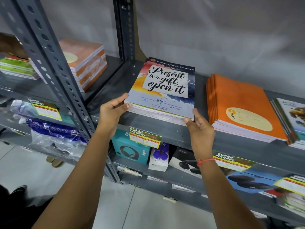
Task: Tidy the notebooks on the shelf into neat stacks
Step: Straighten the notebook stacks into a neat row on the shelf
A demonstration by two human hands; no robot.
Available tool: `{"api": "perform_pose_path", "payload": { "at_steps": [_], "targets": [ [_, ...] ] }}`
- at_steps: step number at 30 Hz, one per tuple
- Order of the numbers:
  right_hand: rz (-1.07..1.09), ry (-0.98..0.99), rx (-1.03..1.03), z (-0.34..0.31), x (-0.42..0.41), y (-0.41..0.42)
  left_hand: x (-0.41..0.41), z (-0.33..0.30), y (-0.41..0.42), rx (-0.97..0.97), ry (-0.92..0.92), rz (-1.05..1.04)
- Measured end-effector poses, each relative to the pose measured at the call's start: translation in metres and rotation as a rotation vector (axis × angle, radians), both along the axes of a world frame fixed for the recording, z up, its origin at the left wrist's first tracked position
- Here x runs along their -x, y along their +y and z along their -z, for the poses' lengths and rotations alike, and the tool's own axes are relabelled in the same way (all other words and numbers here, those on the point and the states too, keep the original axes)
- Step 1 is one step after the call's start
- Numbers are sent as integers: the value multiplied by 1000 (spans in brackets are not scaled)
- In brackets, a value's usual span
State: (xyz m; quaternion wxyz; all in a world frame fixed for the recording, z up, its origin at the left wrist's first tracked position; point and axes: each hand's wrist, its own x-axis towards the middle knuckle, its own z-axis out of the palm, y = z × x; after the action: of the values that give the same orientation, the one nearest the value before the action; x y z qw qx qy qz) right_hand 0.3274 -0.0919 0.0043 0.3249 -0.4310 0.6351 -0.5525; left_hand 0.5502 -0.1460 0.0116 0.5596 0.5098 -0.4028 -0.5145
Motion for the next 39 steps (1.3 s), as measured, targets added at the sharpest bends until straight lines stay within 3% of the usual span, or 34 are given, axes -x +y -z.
{"api": "perform_pose_path", "payload": {
  "at_steps": [5,21,39],
  "targets": [
    [-4,-14,-11,0,1,0,-3,-3,1,-3,-34,47],
    [130,46,-20,2,-6,-5,11,-5,-4,-36,-34,-165],
    [179,79,-23,3,-6,-7,13,-3,-4,-28,-67,-178]
  ]
}}
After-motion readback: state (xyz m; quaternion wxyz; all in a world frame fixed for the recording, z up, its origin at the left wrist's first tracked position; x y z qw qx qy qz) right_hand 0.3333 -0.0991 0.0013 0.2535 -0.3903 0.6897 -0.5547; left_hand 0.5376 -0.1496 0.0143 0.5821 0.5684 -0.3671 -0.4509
